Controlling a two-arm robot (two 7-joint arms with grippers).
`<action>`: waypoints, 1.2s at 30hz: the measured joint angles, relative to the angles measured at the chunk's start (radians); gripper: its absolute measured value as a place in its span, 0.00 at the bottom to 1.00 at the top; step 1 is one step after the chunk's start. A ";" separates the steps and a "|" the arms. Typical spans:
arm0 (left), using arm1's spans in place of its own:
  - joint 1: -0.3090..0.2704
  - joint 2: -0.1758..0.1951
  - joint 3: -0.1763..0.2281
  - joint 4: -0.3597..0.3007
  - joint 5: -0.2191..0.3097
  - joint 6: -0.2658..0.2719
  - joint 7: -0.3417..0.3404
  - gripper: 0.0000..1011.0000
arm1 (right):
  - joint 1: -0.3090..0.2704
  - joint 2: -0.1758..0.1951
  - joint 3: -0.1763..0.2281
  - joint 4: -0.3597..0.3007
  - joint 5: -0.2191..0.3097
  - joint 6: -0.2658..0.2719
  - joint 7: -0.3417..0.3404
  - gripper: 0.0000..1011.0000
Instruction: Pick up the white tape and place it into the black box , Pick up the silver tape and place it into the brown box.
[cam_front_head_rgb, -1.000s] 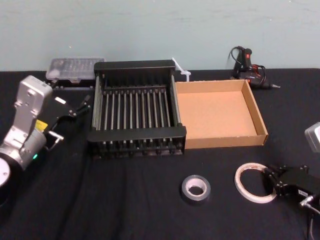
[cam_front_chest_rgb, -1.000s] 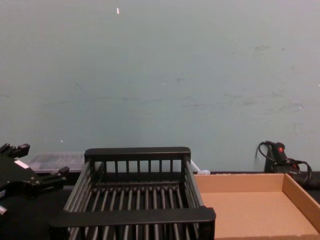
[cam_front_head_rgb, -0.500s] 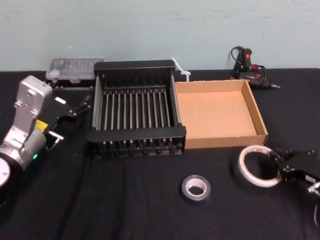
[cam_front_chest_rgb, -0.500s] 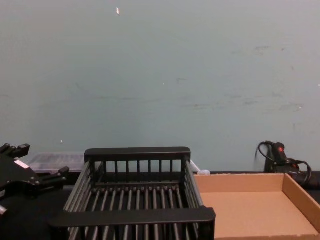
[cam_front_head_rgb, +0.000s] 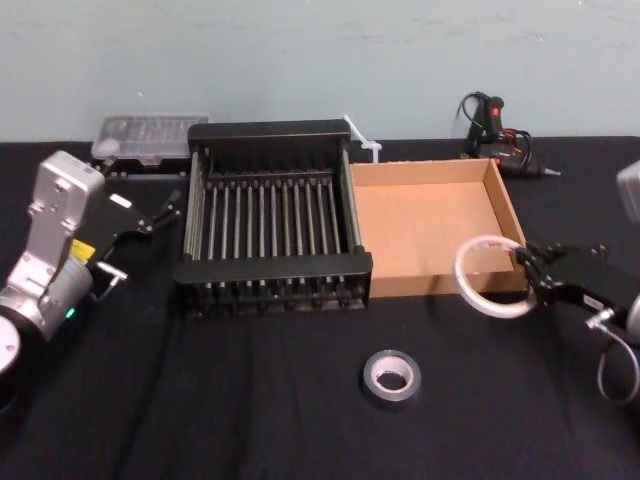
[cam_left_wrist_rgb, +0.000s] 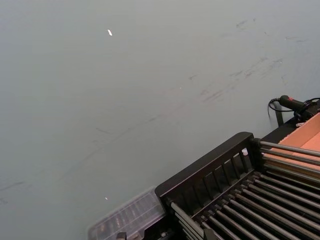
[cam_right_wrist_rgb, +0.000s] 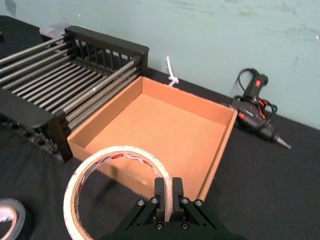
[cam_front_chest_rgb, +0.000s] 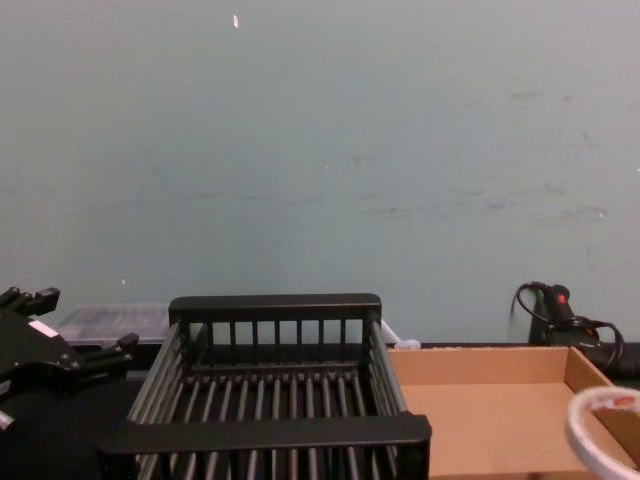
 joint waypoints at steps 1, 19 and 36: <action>0.000 0.000 0.000 0.000 0.000 0.000 0.000 0.99 | 0.010 -0.004 -0.005 0.005 -0.003 0.001 0.001 0.09; 0.000 0.000 0.000 0.000 0.000 0.000 0.000 0.99 | 0.282 -0.130 -0.161 0.159 -0.081 0.016 0.052 0.09; 0.000 0.000 0.000 0.000 0.000 0.000 0.000 0.99 | 0.463 -0.254 -0.287 0.321 -0.138 -0.004 0.098 0.09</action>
